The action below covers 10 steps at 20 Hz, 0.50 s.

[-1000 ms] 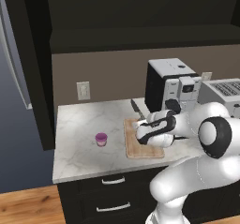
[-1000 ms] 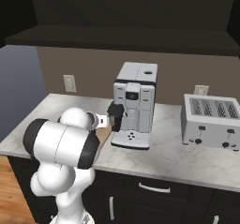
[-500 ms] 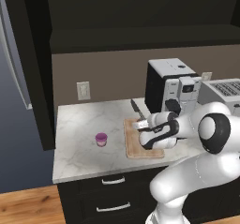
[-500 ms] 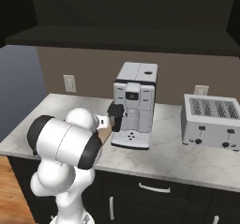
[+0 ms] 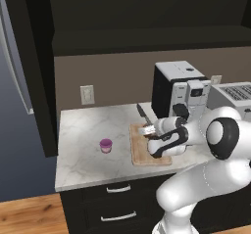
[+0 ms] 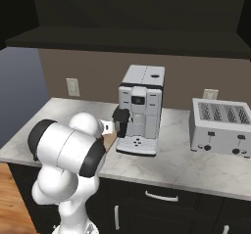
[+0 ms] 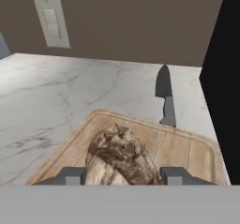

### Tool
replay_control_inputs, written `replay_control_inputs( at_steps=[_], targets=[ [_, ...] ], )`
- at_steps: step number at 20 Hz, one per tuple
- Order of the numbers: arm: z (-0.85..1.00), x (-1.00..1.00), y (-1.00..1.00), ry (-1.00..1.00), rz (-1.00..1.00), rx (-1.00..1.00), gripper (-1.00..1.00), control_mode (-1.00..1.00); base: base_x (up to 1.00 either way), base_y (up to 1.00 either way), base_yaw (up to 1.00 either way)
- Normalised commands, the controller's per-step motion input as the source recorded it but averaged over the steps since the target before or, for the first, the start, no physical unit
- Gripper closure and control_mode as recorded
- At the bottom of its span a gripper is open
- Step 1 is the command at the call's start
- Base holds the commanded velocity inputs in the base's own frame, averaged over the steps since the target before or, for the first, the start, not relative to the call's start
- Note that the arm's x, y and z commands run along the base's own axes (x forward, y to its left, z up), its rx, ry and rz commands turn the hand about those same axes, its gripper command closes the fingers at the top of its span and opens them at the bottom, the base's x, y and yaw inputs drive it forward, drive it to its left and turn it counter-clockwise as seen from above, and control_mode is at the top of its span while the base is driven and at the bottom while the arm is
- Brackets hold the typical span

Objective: Pick the bread, place it on the cutting board, pick the jam, place it on the counter, and close the cabinet.

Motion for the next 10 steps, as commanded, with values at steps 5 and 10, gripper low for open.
replay_control_inputs(
  at_steps=[5,10],
  targets=[
    [0.00,-0.03,0.00,0.00,0.00,0.00,-1.00,-1.00,0.00,0.00,0.00],
    [0.00,-0.20,0.00,0.00,0.00,0.00,-1.00,-1.00,0.00,0.00,0.00]
  ],
)
